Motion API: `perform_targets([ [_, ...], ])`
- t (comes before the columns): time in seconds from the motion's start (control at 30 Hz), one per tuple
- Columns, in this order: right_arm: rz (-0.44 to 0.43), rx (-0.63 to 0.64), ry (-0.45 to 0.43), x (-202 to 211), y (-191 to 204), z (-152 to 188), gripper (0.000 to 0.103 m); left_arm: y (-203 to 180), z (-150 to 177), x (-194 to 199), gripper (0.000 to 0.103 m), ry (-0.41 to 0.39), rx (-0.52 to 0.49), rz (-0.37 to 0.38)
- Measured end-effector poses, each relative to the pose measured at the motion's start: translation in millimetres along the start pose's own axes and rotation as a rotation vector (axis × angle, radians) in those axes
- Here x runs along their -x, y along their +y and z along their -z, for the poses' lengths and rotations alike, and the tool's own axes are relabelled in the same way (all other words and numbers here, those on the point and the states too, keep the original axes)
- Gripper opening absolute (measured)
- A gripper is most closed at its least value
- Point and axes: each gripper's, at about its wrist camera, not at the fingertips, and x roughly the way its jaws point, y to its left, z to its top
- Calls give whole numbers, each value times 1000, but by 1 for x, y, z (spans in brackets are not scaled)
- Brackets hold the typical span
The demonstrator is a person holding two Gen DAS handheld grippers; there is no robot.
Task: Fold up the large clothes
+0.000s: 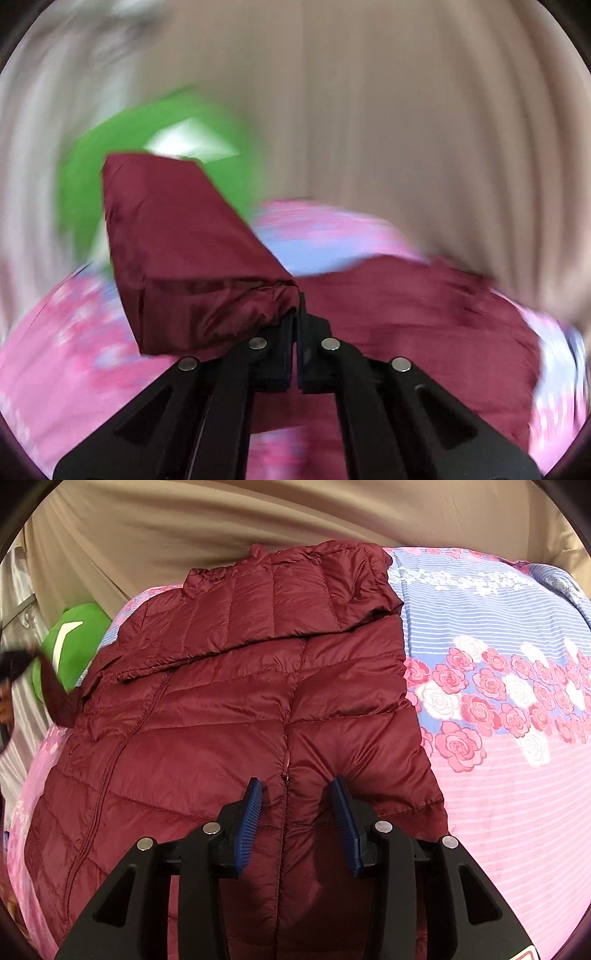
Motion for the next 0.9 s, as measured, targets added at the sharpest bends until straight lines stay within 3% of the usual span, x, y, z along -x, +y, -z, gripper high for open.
perform_targets([
  [0.17,-25,-25,-9,1,-4,1,40,-172,31,-19,0,82,-159,298],
  [0.27,-51,-44,-14,1,-8,2,41,-230,67,-41,3,157,-240,350],
  [0.33,-67,-55,-19,1,-8,3,44,-266,105,-65,7,250,-287,365],
  [0.4,-77,-61,-22,2,-8,3,45,-280,136,-74,12,315,-334,362],
  [0.47,-78,-65,-27,4,-9,4,48,-281,152,-77,27,330,-347,371],
  [0.53,-74,-72,-32,6,-9,4,50,-268,155,-70,54,314,-315,380],
  [0.63,-49,-87,-36,13,-12,2,51,-230,147,-47,75,276,-257,422],
  [0.77,-75,-136,-47,25,-20,-21,56,-165,125,-31,82,209,-223,321],
  [0.83,-89,-151,-50,26,-23,-43,56,-133,119,-32,83,223,-174,276],
  [0.9,-80,-142,-55,19,-21,-69,57,-89,114,-44,83,260,-62,241],
])
